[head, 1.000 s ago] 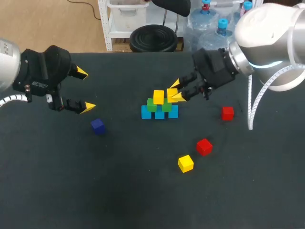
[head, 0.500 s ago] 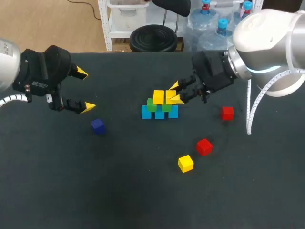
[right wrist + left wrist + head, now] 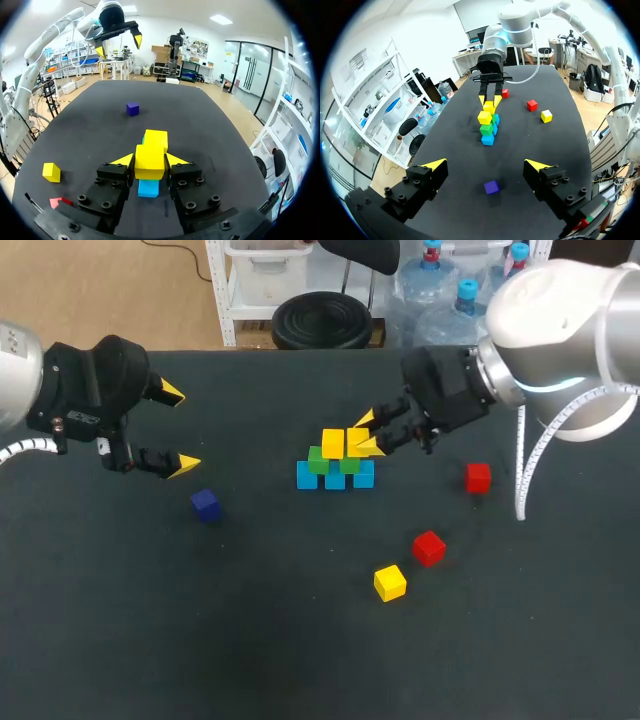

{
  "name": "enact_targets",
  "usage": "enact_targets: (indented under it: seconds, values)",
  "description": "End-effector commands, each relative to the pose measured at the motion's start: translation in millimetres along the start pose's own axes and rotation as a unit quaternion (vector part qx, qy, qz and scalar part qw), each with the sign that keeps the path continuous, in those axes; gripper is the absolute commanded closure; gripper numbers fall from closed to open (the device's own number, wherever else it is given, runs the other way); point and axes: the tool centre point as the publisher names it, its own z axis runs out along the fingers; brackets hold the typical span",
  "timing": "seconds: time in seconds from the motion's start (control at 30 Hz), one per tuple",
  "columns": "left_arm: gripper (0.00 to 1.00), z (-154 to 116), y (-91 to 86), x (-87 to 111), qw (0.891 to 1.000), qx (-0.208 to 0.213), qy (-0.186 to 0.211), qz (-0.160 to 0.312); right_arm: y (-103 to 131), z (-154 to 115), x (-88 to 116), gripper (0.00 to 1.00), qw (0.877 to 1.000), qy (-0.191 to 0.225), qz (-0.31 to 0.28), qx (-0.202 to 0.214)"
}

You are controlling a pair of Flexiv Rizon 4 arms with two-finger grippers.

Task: Place the blue cubes, place green cubes on the blue cubes, place the yellow cubes on the green cubes, then place the red cubes on the yellow cubes, and place purple cube on the red cubes.

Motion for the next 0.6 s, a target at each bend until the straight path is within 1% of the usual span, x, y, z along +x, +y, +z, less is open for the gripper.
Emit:
enact_targets:
  seconds: [0.03,0.6]
  values:
    - [0.00,-0.8,-0.3,2.4,1.000,0.000,-0.005,0.002,-2.4,1.8,0.0,1.00,1.000,-0.001,0.000,-0.002]
    - [0.00,-0.8,-0.3,2.4,1.000,0.000,-0.005,0.002,-4.8,3.4,1.5,1.00,1.000,0.000,0.002,-0.001]
